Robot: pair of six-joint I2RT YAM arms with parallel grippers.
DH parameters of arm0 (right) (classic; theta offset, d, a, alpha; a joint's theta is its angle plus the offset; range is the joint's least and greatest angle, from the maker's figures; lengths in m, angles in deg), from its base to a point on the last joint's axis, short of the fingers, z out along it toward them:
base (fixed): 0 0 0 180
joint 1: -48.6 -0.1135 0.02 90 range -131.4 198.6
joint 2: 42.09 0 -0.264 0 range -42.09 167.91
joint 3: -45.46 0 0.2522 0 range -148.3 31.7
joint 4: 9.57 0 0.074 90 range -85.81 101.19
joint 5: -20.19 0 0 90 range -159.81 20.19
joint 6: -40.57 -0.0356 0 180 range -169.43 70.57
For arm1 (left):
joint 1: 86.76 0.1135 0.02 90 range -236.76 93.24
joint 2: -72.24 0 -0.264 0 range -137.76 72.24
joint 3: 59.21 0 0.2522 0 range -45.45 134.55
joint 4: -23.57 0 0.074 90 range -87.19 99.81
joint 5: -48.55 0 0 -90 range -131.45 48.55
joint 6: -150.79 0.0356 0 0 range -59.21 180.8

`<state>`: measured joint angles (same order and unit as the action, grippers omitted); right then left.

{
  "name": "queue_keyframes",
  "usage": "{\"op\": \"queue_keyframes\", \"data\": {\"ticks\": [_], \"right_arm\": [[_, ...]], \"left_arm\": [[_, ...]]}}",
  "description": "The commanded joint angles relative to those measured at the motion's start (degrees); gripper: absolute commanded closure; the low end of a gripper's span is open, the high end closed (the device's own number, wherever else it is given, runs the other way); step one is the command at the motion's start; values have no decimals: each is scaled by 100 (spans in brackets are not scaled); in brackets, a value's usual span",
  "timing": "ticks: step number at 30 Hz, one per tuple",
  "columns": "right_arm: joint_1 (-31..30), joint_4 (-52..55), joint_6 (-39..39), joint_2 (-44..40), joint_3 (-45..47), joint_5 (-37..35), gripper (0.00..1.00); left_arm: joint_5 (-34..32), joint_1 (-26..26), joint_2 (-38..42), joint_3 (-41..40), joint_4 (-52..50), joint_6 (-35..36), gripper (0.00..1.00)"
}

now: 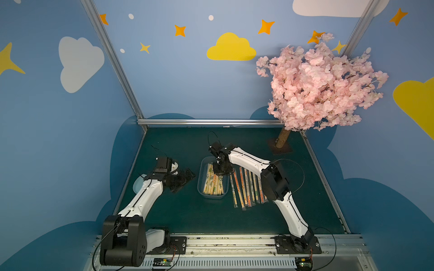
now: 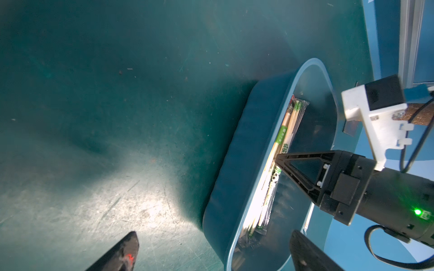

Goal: Take the paired disposable chopsticks out of the storage box
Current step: Pick up the paired disposable chopsticks from the storage box.

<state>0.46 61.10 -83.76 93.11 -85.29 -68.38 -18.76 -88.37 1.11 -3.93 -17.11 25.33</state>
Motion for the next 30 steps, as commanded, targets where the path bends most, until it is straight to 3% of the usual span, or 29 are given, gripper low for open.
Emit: {"op": "queue_keyframes", "data": {"ticks": [1,8,16,30], "right_arm": [[-19,137,57,113,28,21,78],[-11,142,101,177,11,119,81],[-18,141,102,-95,66,165,98],[41,-10,9,-1234,180,126,100]], "left_arm": [[77,25,55,-3,11,-18,0],[84,16,45,-4,20,-26,0],[75,20,82,5,-2,-17,0],[88,15,100,73,-59,14,0]]}}
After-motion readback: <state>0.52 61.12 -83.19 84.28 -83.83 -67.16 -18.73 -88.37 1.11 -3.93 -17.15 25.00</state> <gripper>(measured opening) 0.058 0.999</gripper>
